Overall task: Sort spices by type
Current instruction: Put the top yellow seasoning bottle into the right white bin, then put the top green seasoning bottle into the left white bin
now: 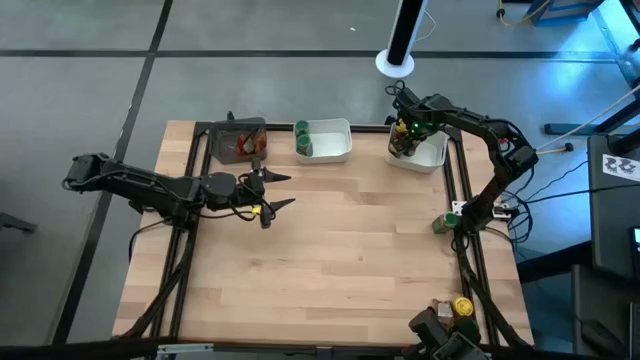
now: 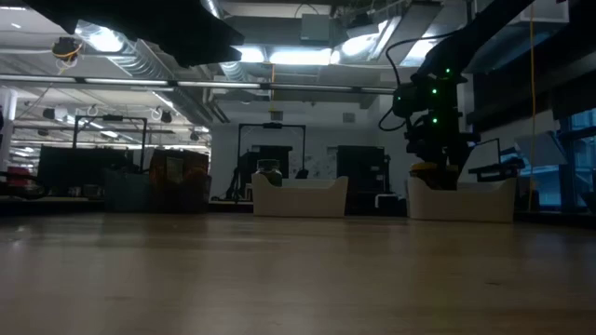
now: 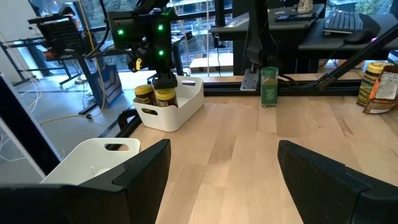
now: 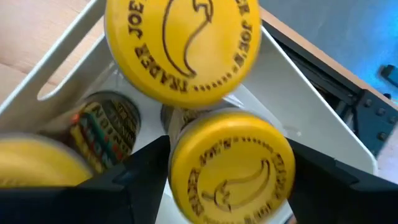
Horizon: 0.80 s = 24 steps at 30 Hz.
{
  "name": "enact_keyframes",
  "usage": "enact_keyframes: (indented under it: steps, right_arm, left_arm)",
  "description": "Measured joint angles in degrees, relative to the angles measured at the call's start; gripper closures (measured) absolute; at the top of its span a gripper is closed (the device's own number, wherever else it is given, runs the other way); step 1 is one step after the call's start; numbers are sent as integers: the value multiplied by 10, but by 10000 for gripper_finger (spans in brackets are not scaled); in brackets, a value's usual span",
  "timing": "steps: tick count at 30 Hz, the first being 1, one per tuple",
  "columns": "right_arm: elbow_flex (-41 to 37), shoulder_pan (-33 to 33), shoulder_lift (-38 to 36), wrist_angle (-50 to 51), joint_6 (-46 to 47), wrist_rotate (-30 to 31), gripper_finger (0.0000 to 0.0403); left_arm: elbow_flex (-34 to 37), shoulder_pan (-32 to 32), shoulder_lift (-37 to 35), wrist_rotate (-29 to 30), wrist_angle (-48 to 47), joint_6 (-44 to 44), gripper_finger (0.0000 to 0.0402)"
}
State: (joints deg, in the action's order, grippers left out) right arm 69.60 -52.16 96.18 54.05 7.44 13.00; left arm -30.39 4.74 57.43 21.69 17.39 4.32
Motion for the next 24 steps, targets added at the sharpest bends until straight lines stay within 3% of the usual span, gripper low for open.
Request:
enact_keyframes:
  steps: [15,18,24]
  right_arm:
    - [1,1,-121,64,-18,6,127]
    - [1,1,-161,82,-17,-14,127]
    - [1,29,-232,84,-18,-115,127]
  left_arm:
    - [0,0,0,0,0,1,121]
    - [0,0,0,0,0,2,121]
    - [0,0,0,0,0,1,121]
